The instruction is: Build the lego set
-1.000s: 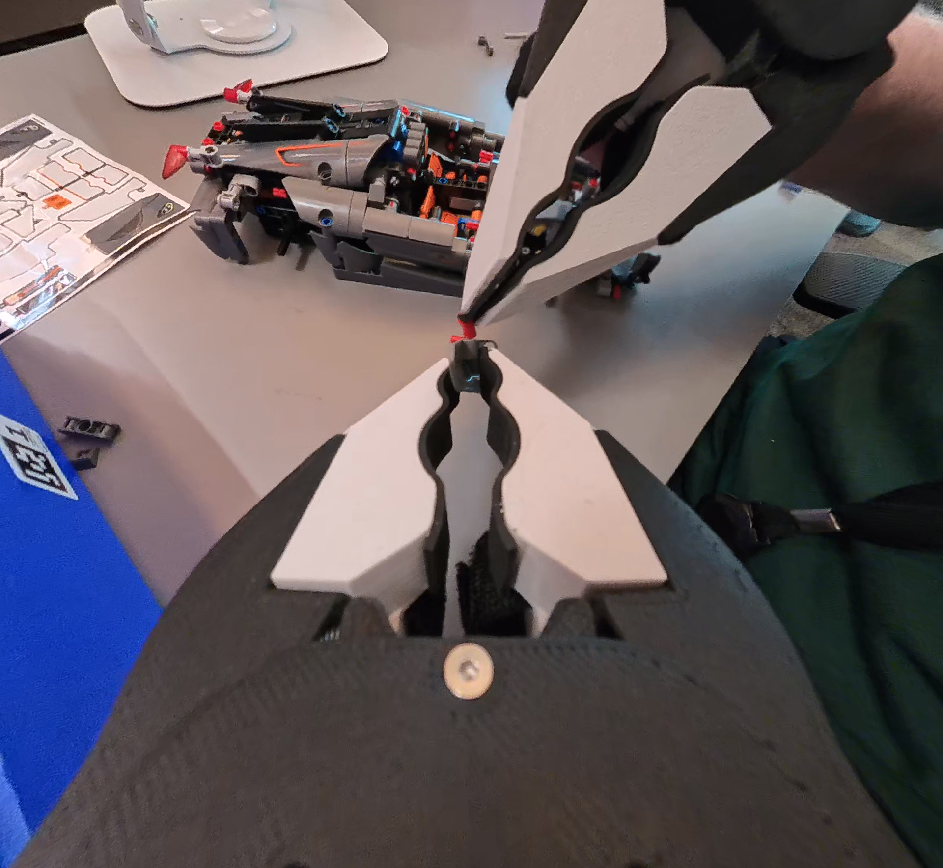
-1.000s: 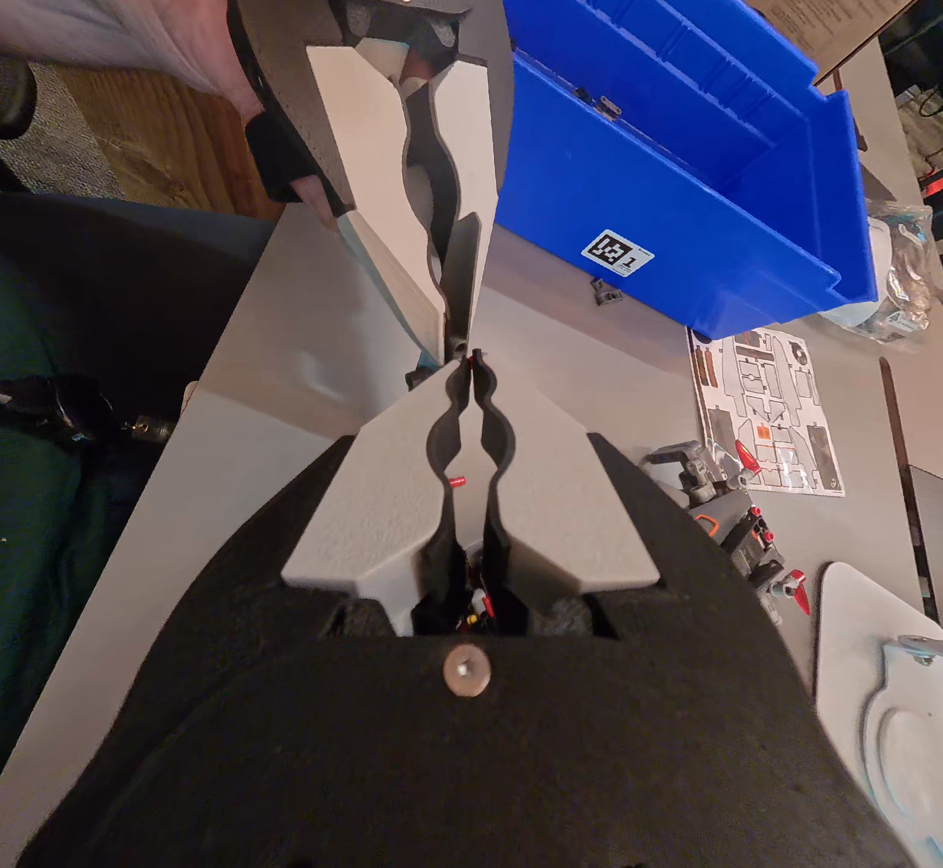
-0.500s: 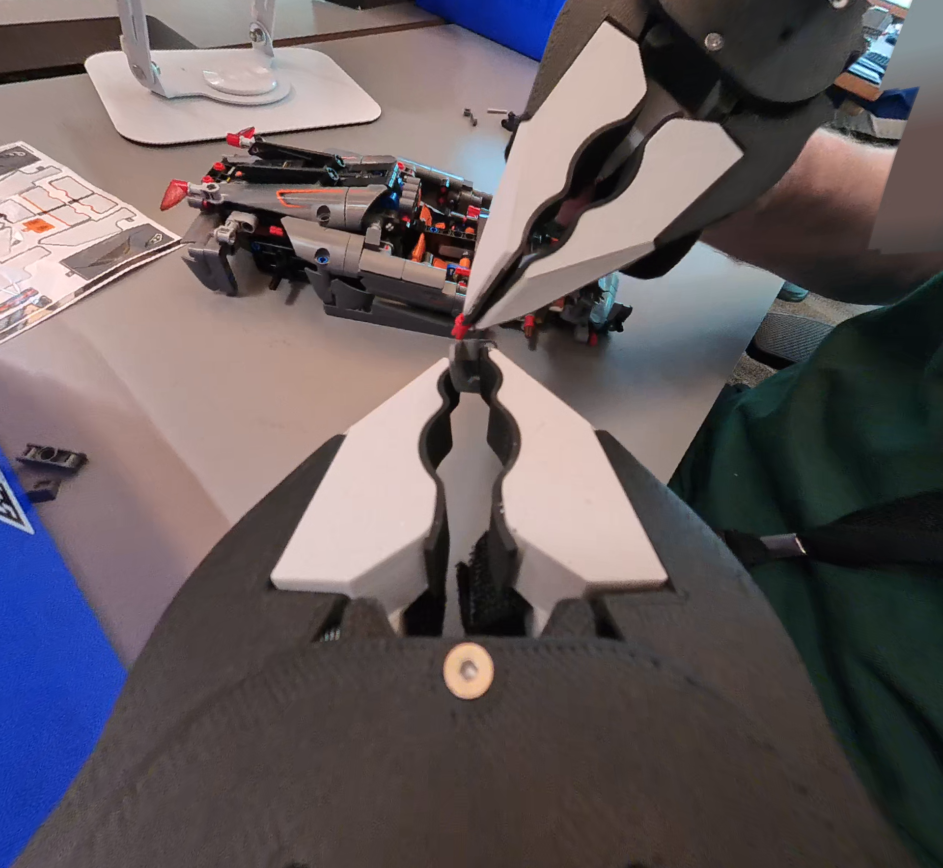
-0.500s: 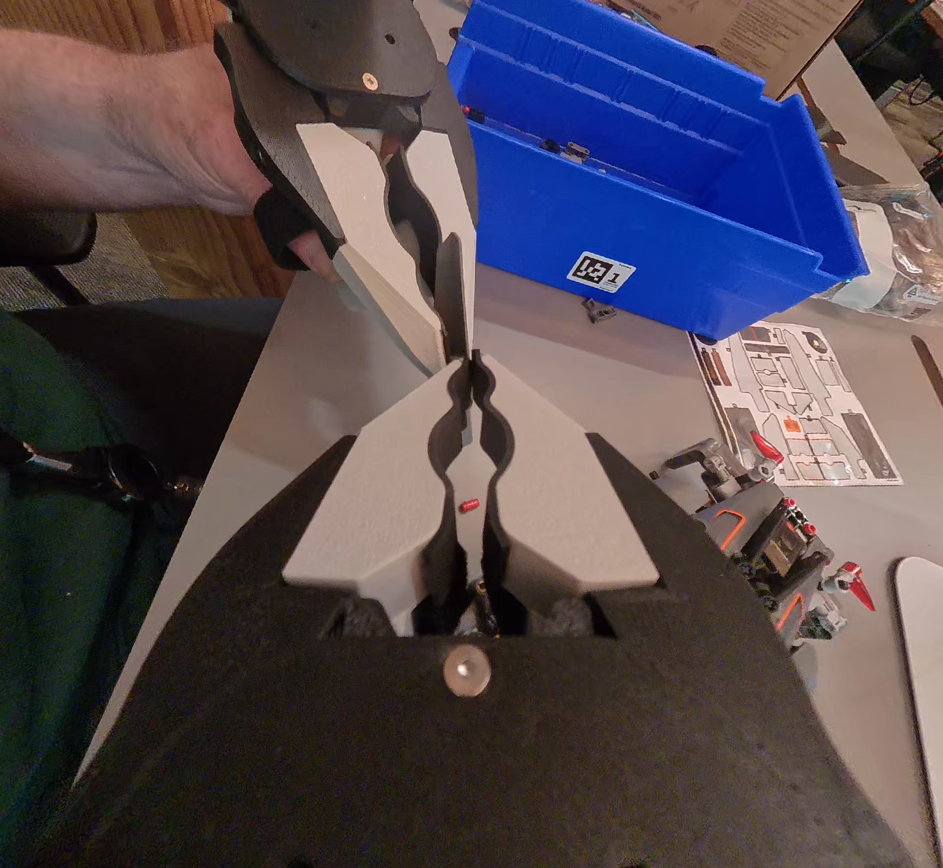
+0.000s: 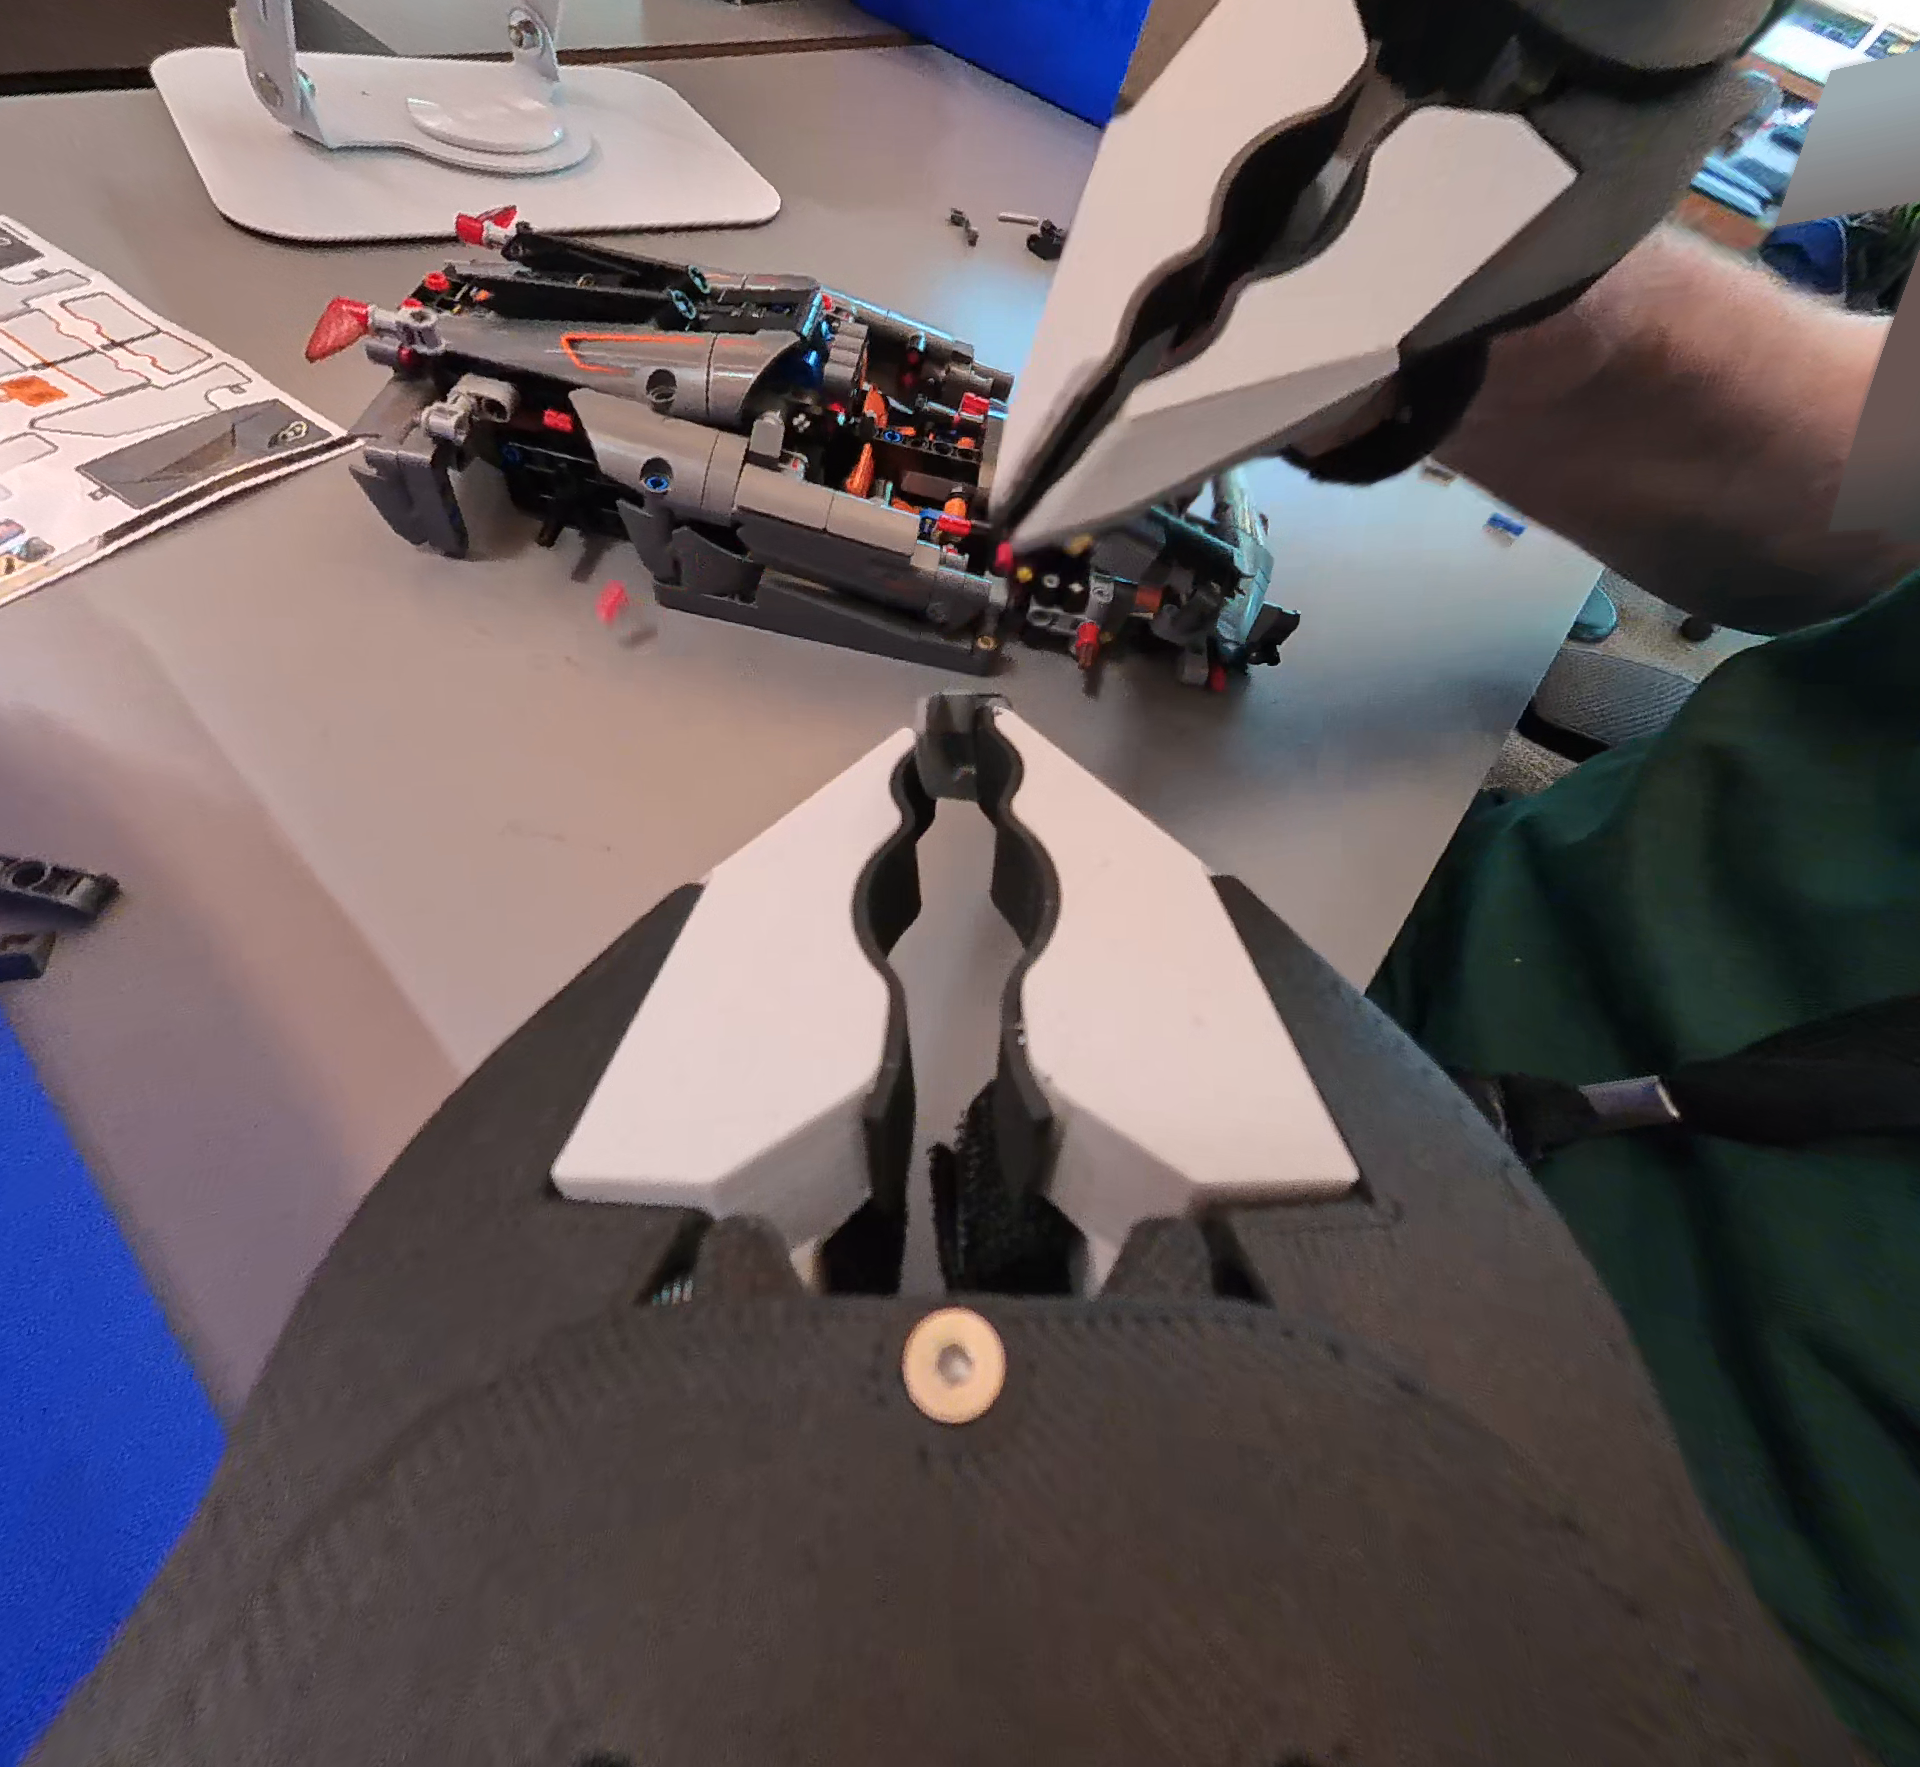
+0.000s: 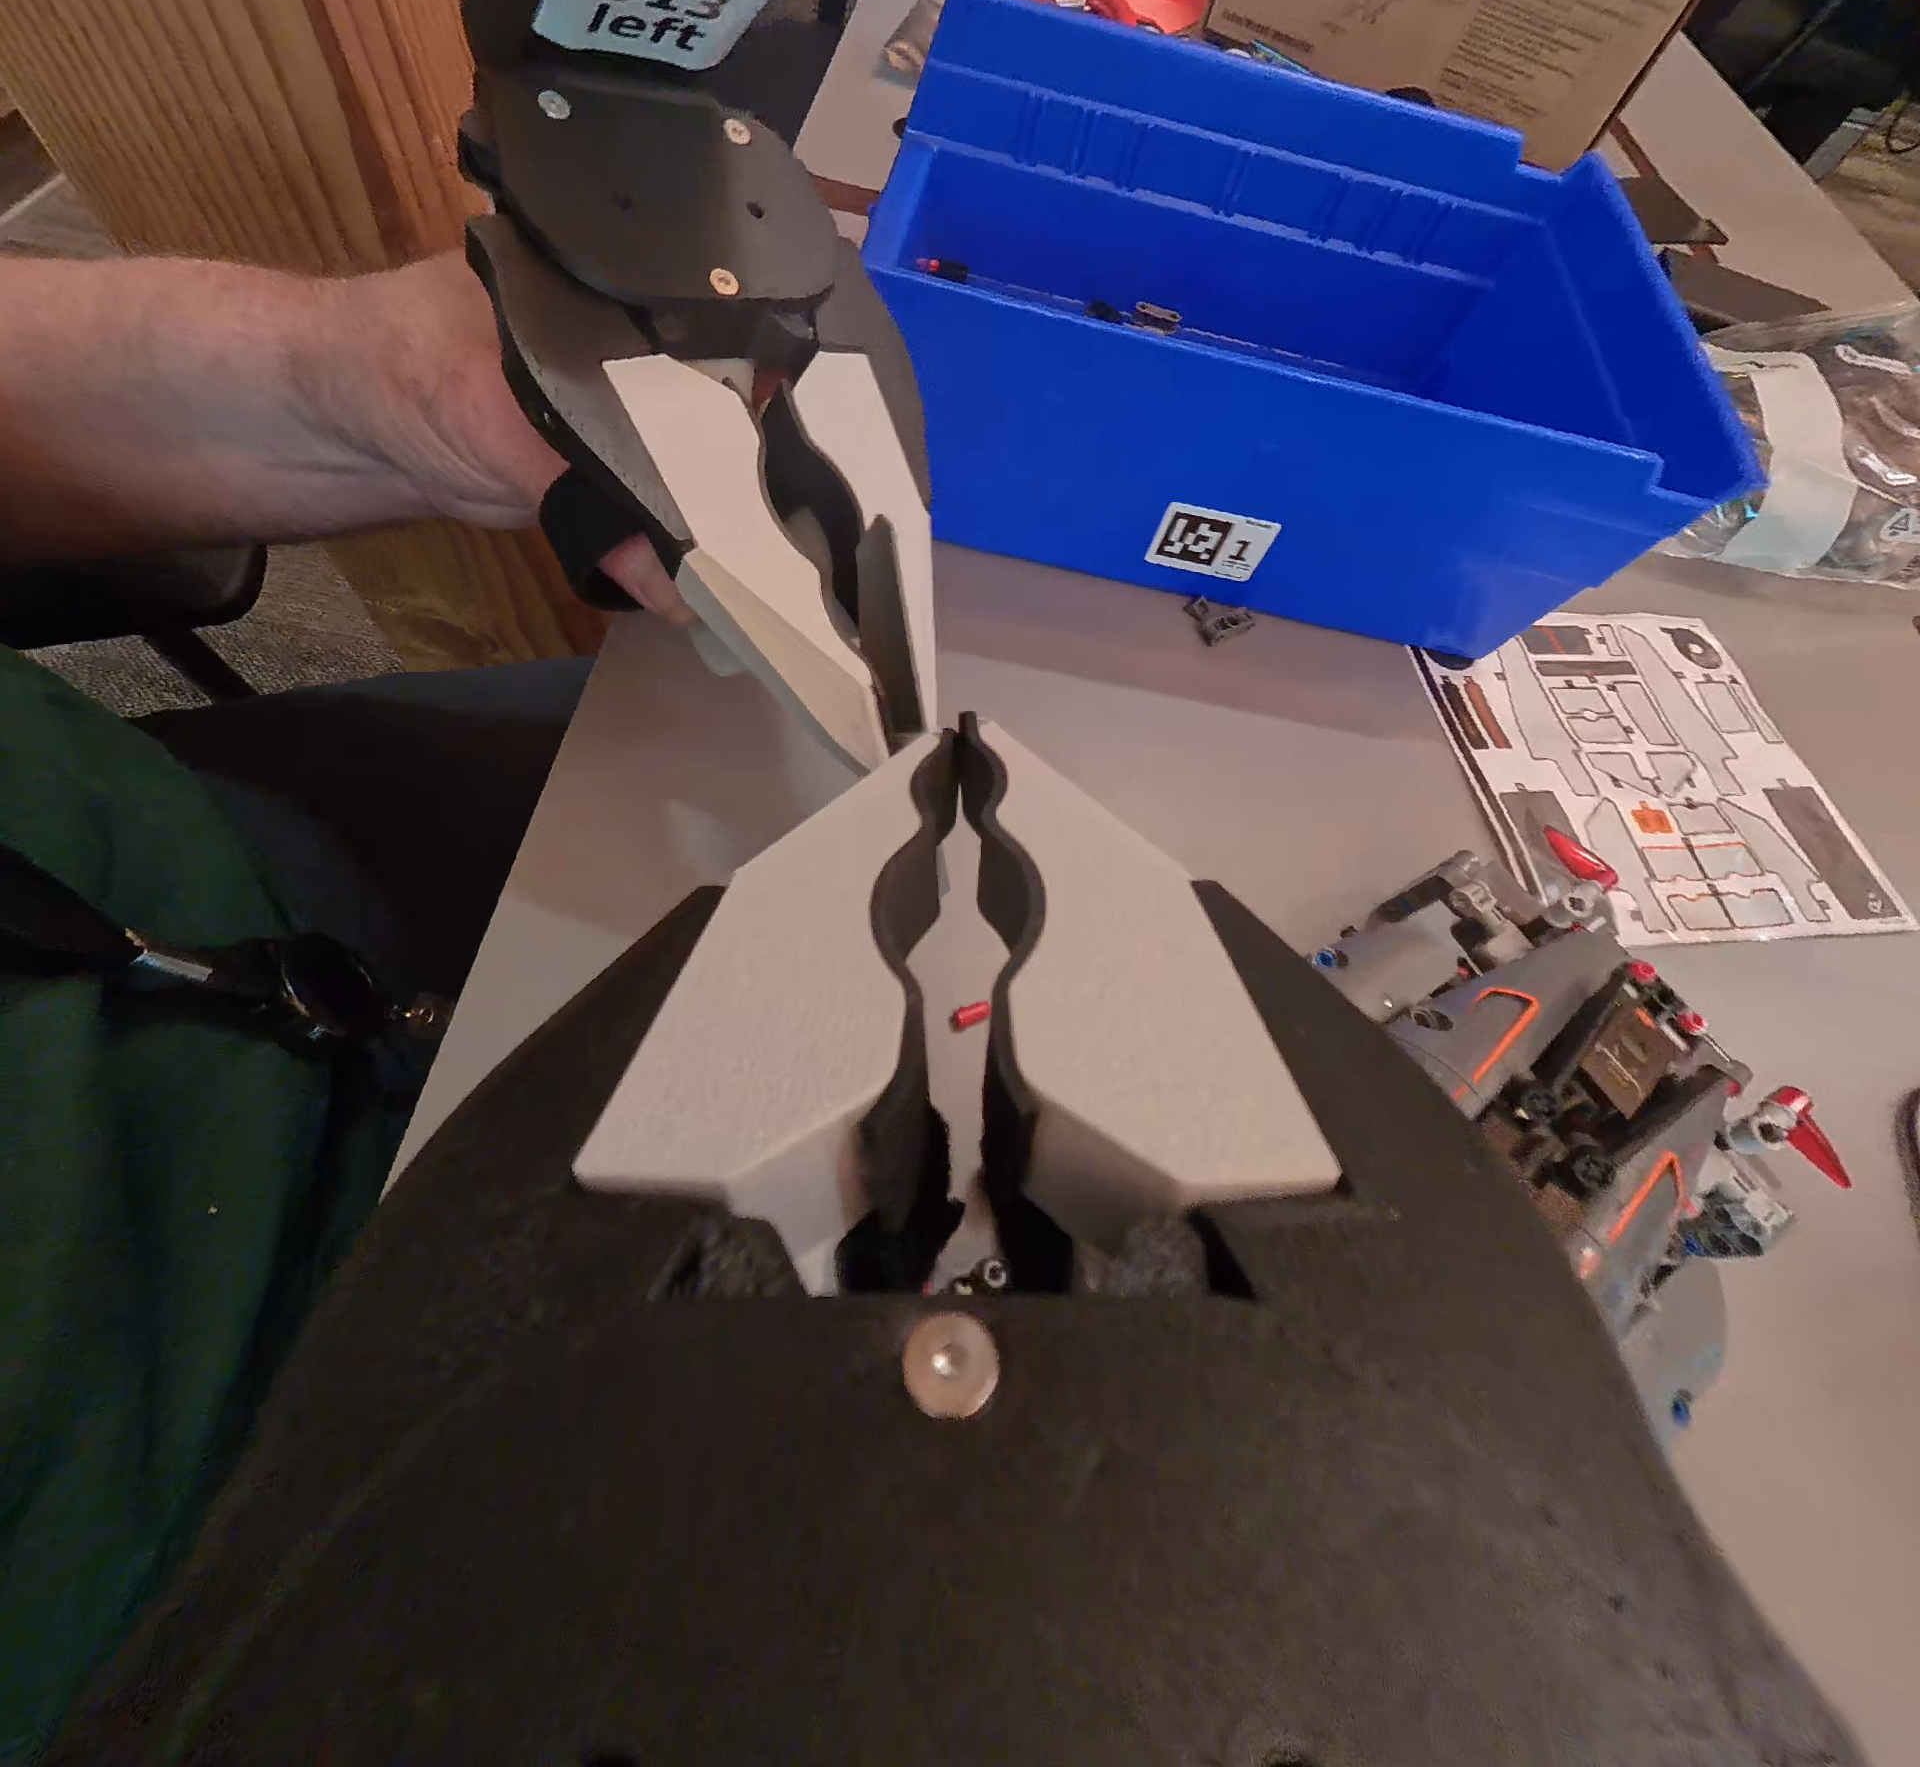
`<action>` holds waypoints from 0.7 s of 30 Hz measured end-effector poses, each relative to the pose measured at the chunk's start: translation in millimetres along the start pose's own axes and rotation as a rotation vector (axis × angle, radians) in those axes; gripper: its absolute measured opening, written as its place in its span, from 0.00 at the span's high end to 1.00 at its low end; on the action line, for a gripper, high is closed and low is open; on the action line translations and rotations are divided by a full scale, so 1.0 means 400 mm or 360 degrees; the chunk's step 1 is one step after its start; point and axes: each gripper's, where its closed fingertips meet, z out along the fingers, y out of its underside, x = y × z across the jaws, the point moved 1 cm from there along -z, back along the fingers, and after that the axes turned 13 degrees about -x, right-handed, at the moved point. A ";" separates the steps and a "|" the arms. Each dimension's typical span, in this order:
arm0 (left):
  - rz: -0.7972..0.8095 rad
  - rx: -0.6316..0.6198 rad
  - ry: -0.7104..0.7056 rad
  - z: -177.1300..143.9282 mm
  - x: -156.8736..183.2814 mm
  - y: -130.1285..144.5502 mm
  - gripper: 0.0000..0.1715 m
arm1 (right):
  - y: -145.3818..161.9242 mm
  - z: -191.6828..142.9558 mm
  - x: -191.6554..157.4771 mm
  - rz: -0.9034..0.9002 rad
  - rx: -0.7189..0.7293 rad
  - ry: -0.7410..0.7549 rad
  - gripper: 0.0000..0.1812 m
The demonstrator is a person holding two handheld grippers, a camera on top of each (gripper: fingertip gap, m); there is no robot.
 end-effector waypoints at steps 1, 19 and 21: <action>-0.0011 -0.0002 0.0000 0.000 -0.003 0.004 0.97 | 0.004 -0.007 0.009 0.0016 -0.0010 0.0008 1.00; -0.0111 0.0015 -0.0015 -0.034 -0.019 0.065 0.97 | 0.201 0.085 -0.018 0.0092 -0.0958 0.0169 0.93; -0.0111 0.0024 -0.0008 -0.038 -0.020 0.069 0.97 | 0.205 0.092 -0.009 0.0137 -0.0983 0.0227 0.93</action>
